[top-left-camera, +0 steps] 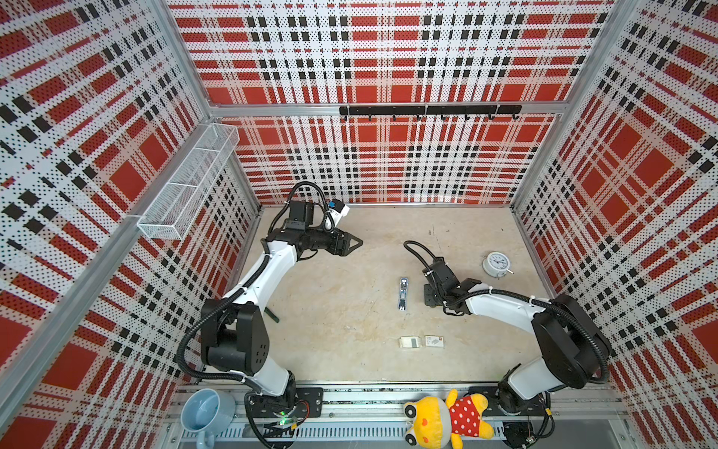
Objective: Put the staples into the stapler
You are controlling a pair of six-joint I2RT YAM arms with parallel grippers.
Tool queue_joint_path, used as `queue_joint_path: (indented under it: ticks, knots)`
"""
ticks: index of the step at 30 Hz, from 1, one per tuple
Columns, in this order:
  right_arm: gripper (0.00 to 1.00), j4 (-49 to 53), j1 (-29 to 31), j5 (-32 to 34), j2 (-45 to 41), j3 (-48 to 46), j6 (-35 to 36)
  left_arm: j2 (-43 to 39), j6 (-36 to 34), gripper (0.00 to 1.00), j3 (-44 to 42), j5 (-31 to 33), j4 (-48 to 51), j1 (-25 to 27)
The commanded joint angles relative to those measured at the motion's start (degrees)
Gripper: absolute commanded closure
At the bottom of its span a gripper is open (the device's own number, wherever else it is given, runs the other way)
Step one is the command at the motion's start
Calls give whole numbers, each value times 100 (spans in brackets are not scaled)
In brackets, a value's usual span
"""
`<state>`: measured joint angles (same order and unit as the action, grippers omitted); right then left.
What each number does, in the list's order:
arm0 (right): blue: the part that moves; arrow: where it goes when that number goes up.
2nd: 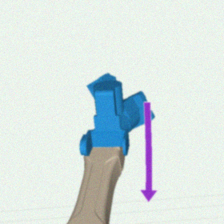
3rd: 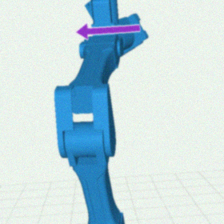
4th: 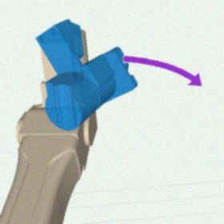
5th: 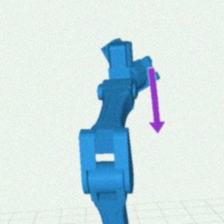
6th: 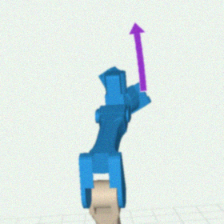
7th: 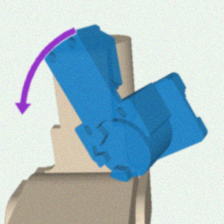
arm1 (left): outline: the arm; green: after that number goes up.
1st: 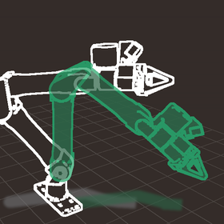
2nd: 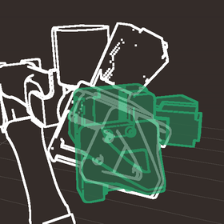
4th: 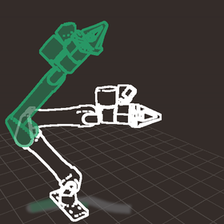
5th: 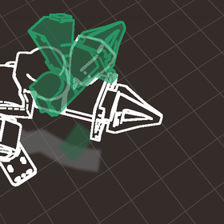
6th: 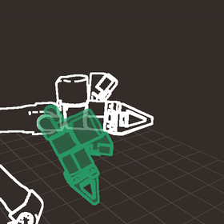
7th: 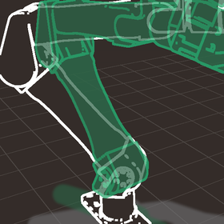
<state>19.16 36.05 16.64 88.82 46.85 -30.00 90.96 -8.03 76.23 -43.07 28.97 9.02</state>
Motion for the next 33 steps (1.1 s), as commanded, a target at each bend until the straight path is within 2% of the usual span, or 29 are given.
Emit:
queue_joint_path:
  ticks: [1, 15, 20, 22, 25, 33]
  knots:
    - [69, -79, 42, -64, -120, 25, 51, -100, -58, 23, -55, -55, -65, -47]
    - [68, -140, 38, -2, 123, -23, -59, -112, -67, 23, -117, -48, -62, -51]
    - [70, -177, 33, 16, -90, -92, -85, -101, -62, 23, -77, -44, -65, -54]
    - [74, -268, 41, -89, -331, -145, -22, -112, -90, 23, -56, -11, -67, -58]
    - [74, -487, 31, -409, -610, -180, 151, -140, -85, 23, -45, -4, -93, -72]
    - [71, -398, 26, -583, -288, 81, 312, -164, -63, 23, -160, -35, -116, -69]
